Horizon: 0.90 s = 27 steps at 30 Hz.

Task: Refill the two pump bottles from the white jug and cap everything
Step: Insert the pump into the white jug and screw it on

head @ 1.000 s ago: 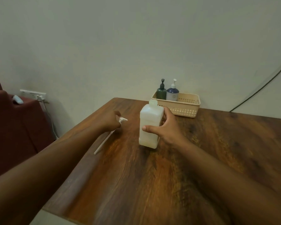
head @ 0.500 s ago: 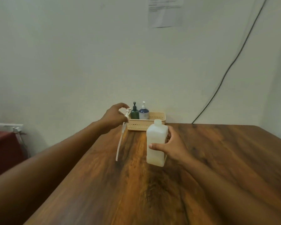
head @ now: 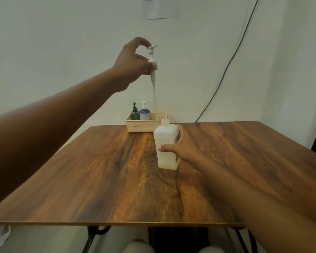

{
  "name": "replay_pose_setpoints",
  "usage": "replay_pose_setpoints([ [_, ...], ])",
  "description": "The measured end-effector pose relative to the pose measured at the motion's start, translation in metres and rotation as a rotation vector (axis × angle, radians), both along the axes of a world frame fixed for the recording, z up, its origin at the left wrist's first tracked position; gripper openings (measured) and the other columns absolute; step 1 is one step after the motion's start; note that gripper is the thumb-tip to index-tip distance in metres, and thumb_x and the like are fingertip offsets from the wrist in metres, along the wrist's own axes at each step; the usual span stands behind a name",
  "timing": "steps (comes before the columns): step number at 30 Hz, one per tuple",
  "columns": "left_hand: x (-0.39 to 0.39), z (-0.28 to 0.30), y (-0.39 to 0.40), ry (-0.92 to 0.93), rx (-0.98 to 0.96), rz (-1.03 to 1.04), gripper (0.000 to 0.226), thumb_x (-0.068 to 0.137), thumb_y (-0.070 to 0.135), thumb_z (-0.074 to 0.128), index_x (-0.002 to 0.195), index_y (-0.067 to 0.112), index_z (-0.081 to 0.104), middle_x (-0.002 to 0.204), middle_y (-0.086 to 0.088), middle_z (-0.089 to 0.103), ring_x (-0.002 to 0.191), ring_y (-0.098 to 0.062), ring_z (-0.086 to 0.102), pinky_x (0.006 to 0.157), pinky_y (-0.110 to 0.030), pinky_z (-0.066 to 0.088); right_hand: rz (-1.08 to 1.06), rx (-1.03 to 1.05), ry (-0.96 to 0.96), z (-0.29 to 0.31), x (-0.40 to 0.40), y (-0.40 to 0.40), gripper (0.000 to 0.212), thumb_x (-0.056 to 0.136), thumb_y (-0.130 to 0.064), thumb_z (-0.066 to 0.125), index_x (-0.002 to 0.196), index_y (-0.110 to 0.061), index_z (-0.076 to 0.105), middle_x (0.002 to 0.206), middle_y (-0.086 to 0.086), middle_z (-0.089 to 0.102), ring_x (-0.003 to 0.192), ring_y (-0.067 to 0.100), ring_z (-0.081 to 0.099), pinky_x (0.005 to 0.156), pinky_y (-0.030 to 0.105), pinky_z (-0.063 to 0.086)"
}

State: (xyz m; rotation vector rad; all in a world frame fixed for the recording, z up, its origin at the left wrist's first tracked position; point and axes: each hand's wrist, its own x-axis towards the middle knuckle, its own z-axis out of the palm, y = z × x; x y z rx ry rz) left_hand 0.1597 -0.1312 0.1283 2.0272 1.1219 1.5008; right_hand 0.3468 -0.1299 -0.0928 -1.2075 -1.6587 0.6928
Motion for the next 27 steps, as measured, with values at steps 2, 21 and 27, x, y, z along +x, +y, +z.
replay_pose_setpoints([
  [2, 0.007, 0.006, -0.006, 0.001, 0.019, -0.01, 0.052, 0.084, 0.0, 0.078, 0.13, 0.009, 0.054, 0.097, -0.027, 0.071, 0.093, -0.037, 0.075, 0.084, -0.041, 0.064, 0.01, 0.007, 0.005, 0.001, 0.001, -0.004, 0.082, 0.065, -0.031, 0.096, 0.129, -0.029, 0.045, 0.121, -0.007, 0.06, 0.109, 0.014, 0.061, 0.083, 0.034, 0.058],
  [21, 0.036, -0.048, -0.015, 0.068, -0.042, -0.084, 0.049, 0.089, 0.006, 0.077, 0.13, 0.018, 0.053, 0.096, -0.02, 0.075, 0.092, -0.034, 0.075, 0.089, -0.049, 0.062, -0.061, 0.103, 0.035, 0.033, 0.008, -0.007, 0.079, 0.067, -0.041, 0.093, 0.127, -0.034, 0.042, 0.115, -0.012, 0.055, 0.093, 0.002, 0.055, 0.064, 0.019, 0.045],
  [27, 0.04, -0.077, -0.013, 0.064, -0.048, -0.069, 0.047, 0.089, 0.008, 0.077, 0.126, 0.024, 0.052, 0.094, -0.011, 0.076, 0.087, -0.022, 0.076, 0.086, -0.041, 0.064, -0.085, 0.136, 0.029, 0.047, 0.015, -0.001, 0.082, 0.068, -0.041, 0.093, 0.134, -0.028, 0.046, 0.119, -0.008, 0.058, 0.092, 0.0, 0.054, 0.064, 0.019, 0.043],
])
